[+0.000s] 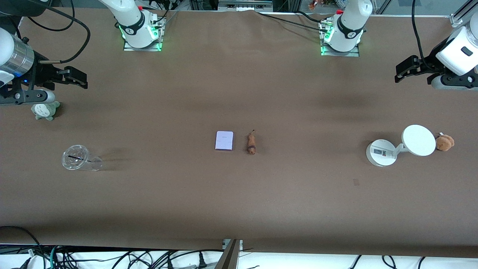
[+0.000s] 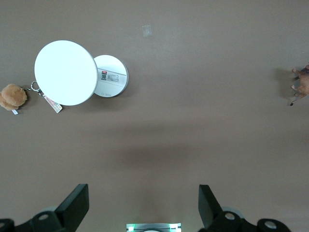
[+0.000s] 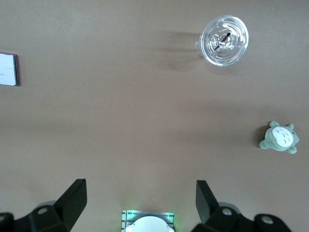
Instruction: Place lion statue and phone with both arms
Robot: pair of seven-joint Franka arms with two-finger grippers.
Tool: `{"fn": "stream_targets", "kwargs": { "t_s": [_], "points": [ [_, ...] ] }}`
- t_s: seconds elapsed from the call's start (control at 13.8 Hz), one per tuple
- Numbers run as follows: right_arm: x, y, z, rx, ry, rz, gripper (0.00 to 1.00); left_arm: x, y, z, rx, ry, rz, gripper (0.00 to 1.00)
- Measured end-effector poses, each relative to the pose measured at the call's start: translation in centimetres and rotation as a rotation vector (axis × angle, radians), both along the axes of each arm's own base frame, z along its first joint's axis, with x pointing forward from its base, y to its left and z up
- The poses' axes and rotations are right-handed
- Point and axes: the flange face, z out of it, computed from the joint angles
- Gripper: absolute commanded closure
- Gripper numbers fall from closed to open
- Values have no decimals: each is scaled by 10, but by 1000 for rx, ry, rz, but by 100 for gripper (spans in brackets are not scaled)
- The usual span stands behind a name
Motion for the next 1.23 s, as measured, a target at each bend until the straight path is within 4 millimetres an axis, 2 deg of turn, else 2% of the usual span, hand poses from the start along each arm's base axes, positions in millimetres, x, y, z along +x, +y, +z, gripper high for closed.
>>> {"fn": "stream_targets", "kwargs": {
  "t_s": [1.23],
  "points": [
    [0,0,0,0,0,0,0,-6,0,3,2,33,10,0]
  ]
}}
